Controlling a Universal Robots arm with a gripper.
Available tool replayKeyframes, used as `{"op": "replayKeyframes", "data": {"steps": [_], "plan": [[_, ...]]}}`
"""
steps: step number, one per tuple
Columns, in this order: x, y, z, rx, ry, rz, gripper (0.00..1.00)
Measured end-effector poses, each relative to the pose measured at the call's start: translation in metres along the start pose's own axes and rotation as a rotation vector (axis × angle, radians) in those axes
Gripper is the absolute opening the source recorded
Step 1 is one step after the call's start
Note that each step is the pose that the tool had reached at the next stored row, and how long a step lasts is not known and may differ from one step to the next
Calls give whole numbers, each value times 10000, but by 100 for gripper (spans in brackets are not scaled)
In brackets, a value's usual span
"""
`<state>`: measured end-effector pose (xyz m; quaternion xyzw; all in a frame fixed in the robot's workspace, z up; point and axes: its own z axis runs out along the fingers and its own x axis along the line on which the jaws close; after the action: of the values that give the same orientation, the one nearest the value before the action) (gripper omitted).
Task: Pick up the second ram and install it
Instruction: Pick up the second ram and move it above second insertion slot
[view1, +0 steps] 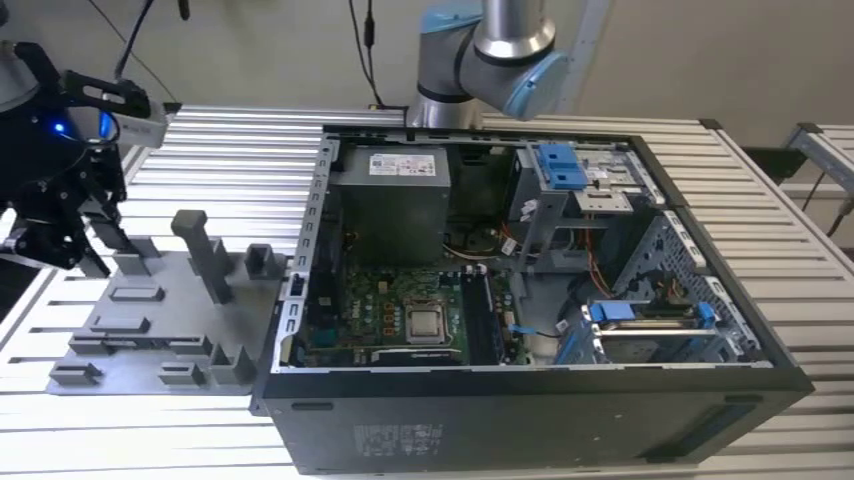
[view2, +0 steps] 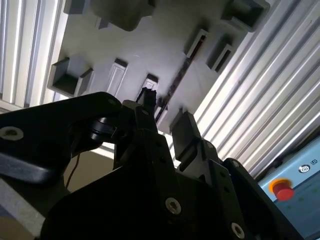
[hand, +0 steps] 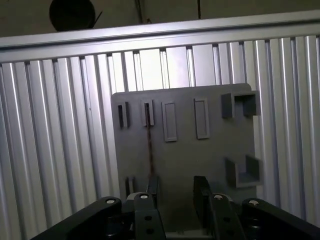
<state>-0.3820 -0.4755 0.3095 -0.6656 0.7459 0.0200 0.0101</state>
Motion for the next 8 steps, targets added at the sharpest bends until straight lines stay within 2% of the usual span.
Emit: {"op": "replayKeyframes", "data": {"steps": [8], "plan": [[28,-5,77,106,-8,-276,42]]}}
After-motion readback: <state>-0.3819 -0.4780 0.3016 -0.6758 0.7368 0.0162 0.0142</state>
